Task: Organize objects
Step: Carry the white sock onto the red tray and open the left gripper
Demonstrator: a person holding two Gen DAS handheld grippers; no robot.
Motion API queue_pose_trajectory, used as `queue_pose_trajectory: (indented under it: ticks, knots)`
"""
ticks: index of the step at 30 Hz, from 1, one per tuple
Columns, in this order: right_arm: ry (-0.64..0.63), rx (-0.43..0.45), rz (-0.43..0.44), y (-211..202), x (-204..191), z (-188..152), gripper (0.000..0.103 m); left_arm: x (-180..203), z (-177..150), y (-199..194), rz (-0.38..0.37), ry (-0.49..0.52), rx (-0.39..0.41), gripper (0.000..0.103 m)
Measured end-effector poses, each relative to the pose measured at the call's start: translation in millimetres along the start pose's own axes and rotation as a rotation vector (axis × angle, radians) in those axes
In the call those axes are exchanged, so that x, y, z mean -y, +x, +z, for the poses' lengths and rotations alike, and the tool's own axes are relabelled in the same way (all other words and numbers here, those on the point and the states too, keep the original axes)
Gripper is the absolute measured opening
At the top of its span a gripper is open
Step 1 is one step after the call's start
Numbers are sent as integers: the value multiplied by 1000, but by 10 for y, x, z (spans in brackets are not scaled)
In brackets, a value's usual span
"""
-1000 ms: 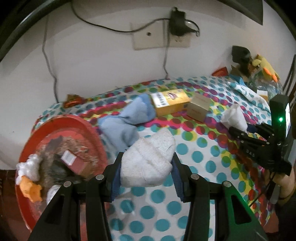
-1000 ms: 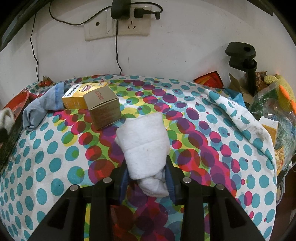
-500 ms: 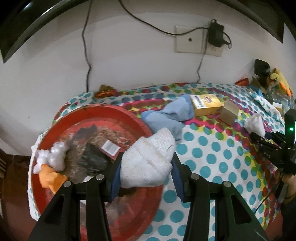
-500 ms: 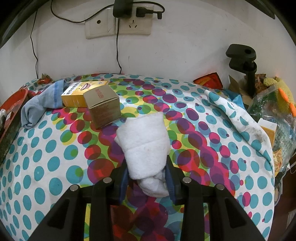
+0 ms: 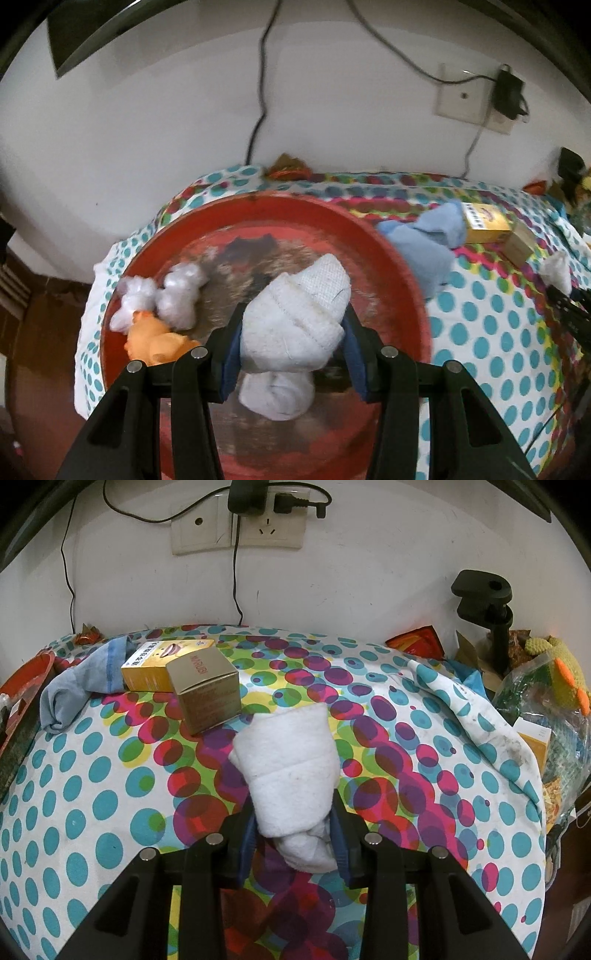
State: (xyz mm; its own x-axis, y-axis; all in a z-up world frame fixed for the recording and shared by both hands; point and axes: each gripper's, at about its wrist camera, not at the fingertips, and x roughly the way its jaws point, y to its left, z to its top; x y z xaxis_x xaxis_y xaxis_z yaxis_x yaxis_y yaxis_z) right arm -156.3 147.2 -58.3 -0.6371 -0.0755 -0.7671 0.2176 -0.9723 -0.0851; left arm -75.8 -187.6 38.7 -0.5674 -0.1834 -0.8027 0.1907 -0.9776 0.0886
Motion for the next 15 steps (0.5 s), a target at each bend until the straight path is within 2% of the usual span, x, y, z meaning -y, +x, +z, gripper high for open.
queue_pose_trajectory:
  ticks: [15]
  knots:
    - [-2,-1,-8,-4,-25,-4,36,-588,-41,273,61,-100,-46,45]
